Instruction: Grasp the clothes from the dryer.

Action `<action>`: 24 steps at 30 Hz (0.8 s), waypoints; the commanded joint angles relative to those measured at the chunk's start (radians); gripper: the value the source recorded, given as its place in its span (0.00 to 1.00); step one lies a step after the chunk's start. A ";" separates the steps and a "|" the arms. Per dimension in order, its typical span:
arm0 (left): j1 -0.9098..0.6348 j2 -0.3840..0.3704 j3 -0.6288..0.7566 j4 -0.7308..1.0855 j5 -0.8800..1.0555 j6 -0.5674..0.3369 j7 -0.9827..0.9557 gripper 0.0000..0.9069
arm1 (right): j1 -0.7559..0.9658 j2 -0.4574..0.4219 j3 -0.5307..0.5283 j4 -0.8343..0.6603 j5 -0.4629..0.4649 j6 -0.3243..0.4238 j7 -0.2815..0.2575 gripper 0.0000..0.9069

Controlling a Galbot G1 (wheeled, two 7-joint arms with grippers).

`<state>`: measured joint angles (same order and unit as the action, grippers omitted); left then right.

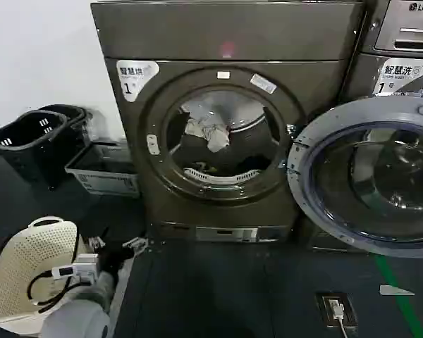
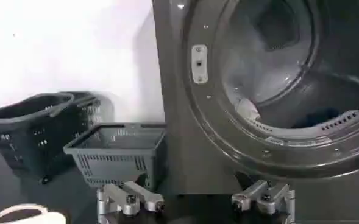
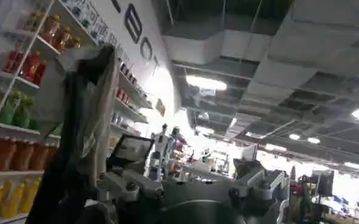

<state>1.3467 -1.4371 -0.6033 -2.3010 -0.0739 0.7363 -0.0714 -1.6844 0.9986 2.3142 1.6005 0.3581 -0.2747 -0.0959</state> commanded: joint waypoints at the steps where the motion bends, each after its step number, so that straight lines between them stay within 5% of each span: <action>1: 0.001 0.000 0.000 -0.001 0.000 0.049 -0.001 1.00 | 0.002 0.004 -0.005 -0.018 0.020 0.068 0.015 1.00; 24: 0.018 0.006 0.001 -0.022 -0.026 0.049 -0.018 1.00 | 0.014 0.006 -0.016 -0.028 0.033 0.064 0.030 1.00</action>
<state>1.3640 -1.4315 -0.6028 -2.3240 -0.0942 0.7363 -0.0838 -1.6717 1.0043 2.2989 1.5734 0.3895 -0.2142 -0.0688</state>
